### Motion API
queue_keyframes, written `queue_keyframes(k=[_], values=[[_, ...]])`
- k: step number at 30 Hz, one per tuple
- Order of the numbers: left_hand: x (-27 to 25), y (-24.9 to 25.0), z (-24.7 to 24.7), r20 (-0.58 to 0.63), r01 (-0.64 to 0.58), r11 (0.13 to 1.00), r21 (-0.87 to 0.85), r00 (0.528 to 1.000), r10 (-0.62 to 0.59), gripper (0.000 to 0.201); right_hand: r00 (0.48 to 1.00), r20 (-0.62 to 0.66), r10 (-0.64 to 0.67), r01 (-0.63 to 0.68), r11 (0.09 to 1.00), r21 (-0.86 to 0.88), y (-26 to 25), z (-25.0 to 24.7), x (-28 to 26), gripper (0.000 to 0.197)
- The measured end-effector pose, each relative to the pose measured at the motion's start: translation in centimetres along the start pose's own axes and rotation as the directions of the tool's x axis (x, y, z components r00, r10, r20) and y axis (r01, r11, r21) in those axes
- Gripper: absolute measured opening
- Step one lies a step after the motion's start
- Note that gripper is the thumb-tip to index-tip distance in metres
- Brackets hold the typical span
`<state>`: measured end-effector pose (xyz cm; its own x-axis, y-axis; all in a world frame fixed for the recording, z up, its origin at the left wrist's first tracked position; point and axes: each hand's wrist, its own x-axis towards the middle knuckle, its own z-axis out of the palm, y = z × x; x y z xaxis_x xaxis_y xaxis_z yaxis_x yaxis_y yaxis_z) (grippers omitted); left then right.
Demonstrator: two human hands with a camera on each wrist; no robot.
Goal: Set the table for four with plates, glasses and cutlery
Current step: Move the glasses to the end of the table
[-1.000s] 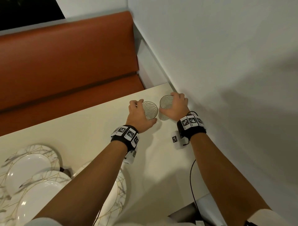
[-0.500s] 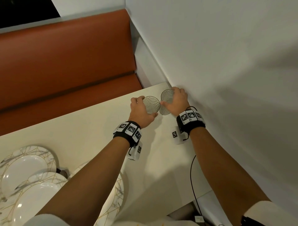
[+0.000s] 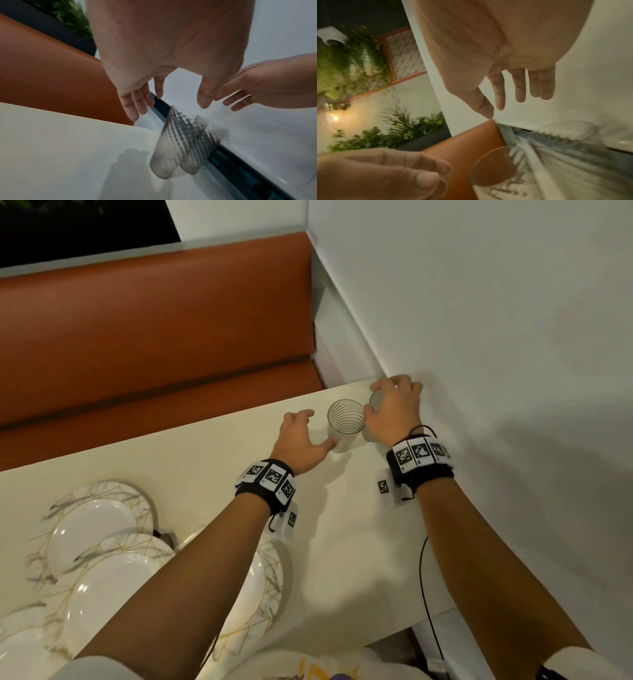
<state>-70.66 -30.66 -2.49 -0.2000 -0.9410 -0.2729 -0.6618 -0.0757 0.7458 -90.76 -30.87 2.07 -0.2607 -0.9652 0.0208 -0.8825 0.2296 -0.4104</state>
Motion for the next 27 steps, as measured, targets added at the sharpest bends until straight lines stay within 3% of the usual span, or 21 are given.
queue_keyframes(k=[1,4,7,11,18,23,25,27], values=[[-2.3,-2.2,-2.5,-0.06,0.015,1.0,-0.002,0.998,-0.015,0.071,0.997,0.018,-0.077,0.077,0.997,0.015,-3.2,0.8,-1.5,0.037],[-4.1,-3.3,-3.7,-0.091,-0.022,1.0,-0.013,0.996,0.021,0.037,0.992,0.047,-0.117,0.114,0.992,0.055,-5.1,1.0,-2.7,0.028],[-8.8,-7.5,-7.8,-0.193,0.019,0.997,-0.08,0.981,-0.034,0.021,0.941,0.146,-0.305,0.276,0.942,0.19,-11.3,4.2,-6.0,0.023],[-15.3,-14.7,-13.2,-0.302,0.109,0.985,-0.131,0.942,-0.144,0.019,0.824,0.276,-0.495,0.421,0.86,0.287,-20.2,9.0,-11.6,0.021],[-26.9,-29.1,-23.1,-0.421,0.222,0.956,-0.19,0.862,-0.283,0.021,0.655,0.376,-0.655,0.522,0.752,0.402,-35.4,17.5,-22.5,0.016],[-34.8,-39.8,-30.0,-0.573,0.29,0.927,-0.236,0.729,-0.374,0.02,0.542,0.476,-0.693,0.509,0.721,0.469,-45.9,23.3,-30.0,0.016],[-37.4,-44.0,-32.5,-0.624,0.374,0.905,-0.205,0.662,-0.415,0.02,0.506,0.51,-0.695,0.505,0.719,0.479,-49.7,25.5,-32.5,0.016],[-39.0,-47.3,-34.1,-0.626,0.498,0.856,-0.138,0.626,-0.465,0.035,0.483,0.537,-0.691,0.504,0.722,0.475,-52.3,27.1,-33.9,0.017]])
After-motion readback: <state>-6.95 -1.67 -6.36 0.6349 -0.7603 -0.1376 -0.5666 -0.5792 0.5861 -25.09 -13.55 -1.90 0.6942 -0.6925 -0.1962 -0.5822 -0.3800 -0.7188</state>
